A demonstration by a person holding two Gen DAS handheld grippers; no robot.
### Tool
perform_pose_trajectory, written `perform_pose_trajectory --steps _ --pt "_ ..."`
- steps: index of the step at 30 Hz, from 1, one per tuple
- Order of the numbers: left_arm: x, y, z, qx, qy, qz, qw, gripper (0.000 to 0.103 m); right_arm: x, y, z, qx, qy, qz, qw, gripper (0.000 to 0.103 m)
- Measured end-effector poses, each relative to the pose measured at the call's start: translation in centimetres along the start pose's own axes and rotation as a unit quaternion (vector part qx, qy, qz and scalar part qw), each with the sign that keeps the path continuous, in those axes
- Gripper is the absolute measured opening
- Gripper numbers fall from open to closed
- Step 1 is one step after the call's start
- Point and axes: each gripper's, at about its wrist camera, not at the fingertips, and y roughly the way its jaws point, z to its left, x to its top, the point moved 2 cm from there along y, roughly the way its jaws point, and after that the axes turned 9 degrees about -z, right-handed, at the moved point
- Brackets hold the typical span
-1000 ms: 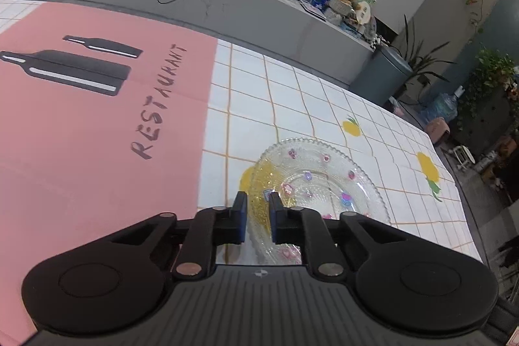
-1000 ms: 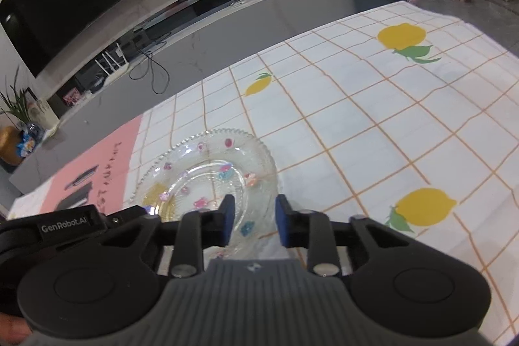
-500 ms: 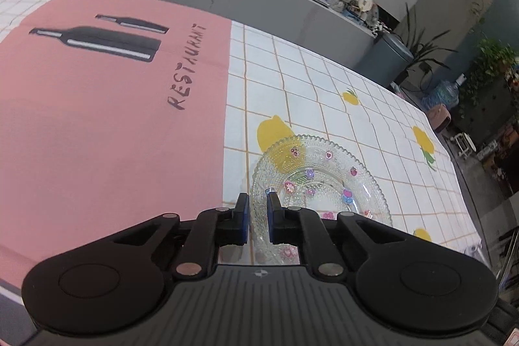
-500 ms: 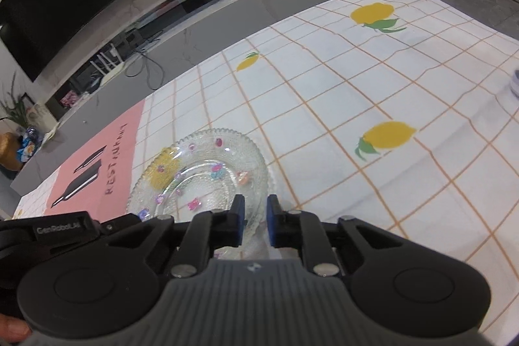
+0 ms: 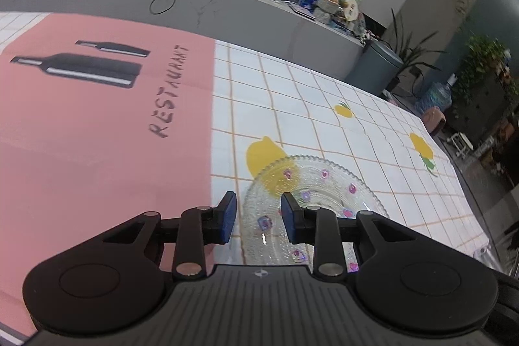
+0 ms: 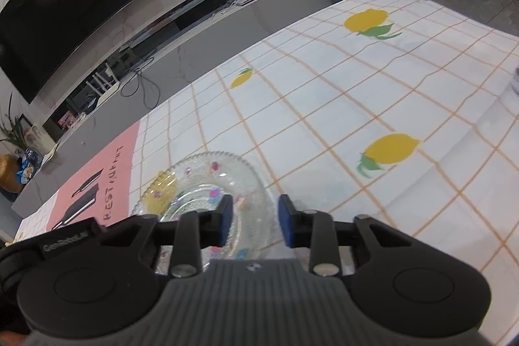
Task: Organize plates and bowls
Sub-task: 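Lift the yellow-patterned glass plate with both grippers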
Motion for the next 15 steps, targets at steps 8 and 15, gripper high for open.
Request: perform_pose_trajectory --steps 8,15 --pt "0.0 -0.2 0.3 0.018 -0.012 0.001 0.9998 0.017 -0.1 0.0 0.0 -0.015 0.004 0.0 1.0 0.014" --pt "0.6 -2.0 0.3 0.011 -0.04 -0.01 0.9991 0.017 0.1 -0.8 -1.2 -0.002 0.067 0.026 0.997 0.013"
